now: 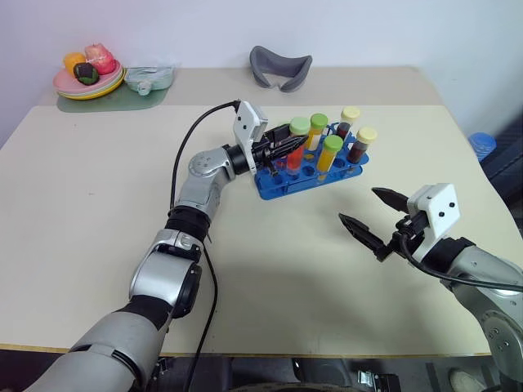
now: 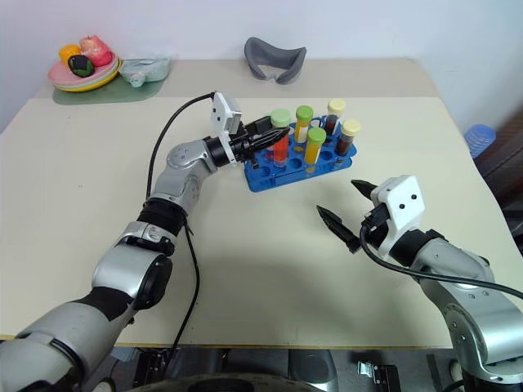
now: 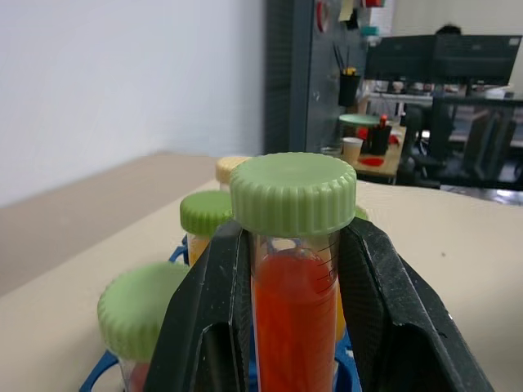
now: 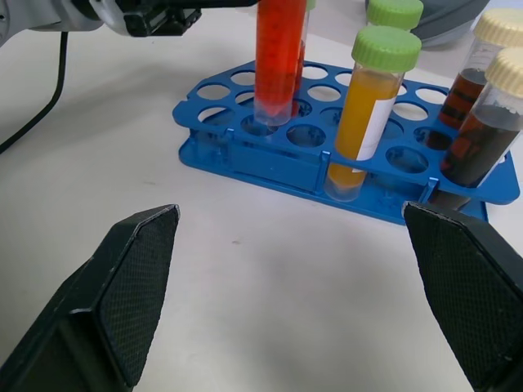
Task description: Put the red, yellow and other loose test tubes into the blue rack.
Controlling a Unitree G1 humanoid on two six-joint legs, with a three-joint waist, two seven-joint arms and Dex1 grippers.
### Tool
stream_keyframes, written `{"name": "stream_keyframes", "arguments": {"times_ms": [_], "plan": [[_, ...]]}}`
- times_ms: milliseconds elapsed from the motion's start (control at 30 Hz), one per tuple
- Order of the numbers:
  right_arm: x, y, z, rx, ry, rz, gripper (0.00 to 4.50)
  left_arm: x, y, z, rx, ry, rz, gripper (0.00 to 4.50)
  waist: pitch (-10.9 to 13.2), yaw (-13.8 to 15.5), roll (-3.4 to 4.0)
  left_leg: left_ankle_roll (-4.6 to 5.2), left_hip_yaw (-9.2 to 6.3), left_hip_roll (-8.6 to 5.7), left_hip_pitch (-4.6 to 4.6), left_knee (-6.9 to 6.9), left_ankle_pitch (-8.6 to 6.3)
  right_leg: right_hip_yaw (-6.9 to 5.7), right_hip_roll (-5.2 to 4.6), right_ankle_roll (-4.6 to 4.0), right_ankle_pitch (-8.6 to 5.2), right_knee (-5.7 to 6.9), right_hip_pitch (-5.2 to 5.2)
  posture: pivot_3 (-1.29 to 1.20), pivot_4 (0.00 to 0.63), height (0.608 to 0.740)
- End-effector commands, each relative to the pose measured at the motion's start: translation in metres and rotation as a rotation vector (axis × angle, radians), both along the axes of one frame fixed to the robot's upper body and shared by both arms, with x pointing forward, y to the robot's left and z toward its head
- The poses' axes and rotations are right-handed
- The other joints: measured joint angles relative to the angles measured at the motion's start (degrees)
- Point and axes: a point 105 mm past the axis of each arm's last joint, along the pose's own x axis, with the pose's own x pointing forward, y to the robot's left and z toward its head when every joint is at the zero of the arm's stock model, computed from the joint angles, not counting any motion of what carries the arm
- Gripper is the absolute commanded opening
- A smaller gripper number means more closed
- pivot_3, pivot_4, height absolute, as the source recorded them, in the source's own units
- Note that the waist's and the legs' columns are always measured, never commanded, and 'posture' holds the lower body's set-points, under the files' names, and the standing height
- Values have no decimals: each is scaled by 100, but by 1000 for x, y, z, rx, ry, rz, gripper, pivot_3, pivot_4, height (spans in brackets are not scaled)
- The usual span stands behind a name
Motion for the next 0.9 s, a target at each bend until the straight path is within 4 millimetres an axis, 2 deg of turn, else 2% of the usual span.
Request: {"name": "stream_keyframes", "arguments": {"times_ms": [33, 433, 600, 900], "plan": [[-2, 1, 10, 7, -46, 3, 4500, -2, -5, 15, -14, -57, -16, 1179, 0, -7, 0, 0, 0, 0, 0, 0, 0, 0, 0, 0, 0, 0, 0, 0, 150, 740], [-6, -10, -2, 1, -33, -9, 4500, -10, -5, 10, -12, -23, -58, 1179, 0, -11, 0, 0, -1, 0, 1, 0, 0, 0, 1, 0, 0, 0, 0, 0, 150, 740], [-5, -11, -2, 1, -37, -8, 4500, -11, -3, 4, 17, -27, -48, 1179, 0, -8, 0, 0, -1, 0, 2, 0, 0, 0, 1, 0, 0, 1, 1, 0, 150, 740], [-2, -8, 3, 1, -48, 3, 4500, -5, 1, 4, 15, -32, 13, 1179, 0, -10, 0, 0, -1, 1, 3, 0, 0, 0, 1, 0, 0, 1, 2, 0, 150, 740]]}}
